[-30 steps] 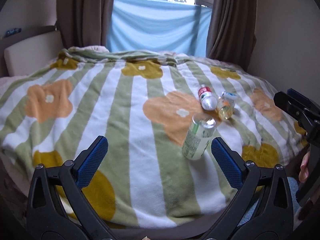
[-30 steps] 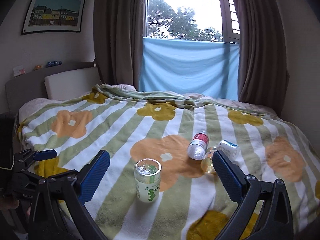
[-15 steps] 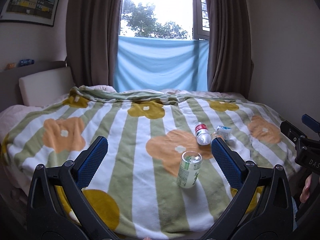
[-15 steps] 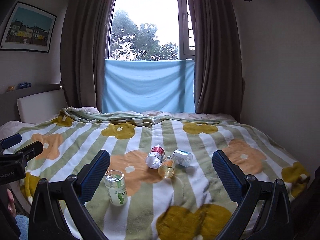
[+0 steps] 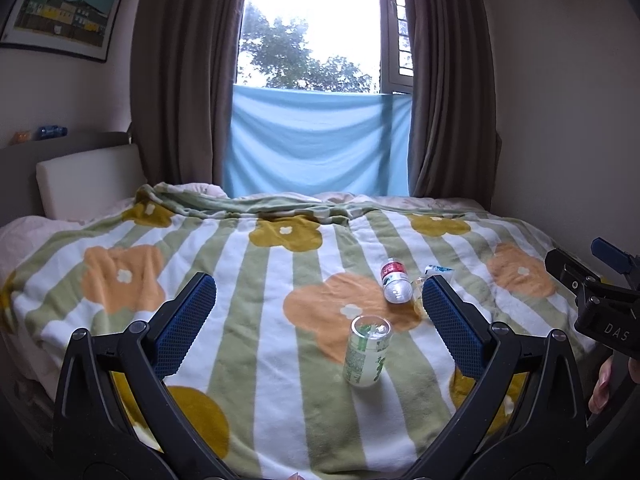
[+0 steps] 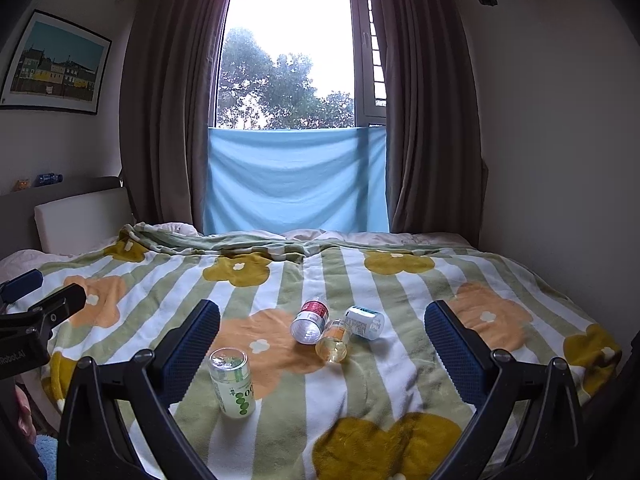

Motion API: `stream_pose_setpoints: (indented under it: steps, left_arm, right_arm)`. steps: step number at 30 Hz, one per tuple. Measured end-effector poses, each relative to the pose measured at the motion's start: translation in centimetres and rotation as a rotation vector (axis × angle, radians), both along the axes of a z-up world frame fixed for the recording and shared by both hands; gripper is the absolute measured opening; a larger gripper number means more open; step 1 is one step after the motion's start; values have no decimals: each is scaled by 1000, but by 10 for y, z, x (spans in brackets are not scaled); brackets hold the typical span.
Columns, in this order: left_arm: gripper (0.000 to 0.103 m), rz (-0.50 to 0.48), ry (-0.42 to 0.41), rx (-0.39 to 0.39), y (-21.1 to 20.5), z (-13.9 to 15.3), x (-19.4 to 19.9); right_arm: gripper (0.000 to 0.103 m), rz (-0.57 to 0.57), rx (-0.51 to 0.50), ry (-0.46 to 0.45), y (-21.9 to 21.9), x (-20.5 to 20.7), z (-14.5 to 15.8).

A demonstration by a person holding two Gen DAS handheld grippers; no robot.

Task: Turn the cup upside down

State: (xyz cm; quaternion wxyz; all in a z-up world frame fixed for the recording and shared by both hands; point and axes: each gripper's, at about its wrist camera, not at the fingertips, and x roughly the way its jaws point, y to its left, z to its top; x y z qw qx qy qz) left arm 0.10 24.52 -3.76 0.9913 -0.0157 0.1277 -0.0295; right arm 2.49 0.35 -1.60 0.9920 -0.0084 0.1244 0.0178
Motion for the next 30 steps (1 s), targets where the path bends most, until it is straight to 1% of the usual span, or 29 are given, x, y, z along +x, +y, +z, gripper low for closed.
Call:
stream_pose_setpoints:
  steps: [11,30]
  left_arm:
    - [103,0,9,14,-2,-1,2]
    - [103,-7,7,12,-1,0,2]
  right_arm:
    - [102,-3,0,-5,2,-3,1]
    - [102,6,-5,12,5,1,0]
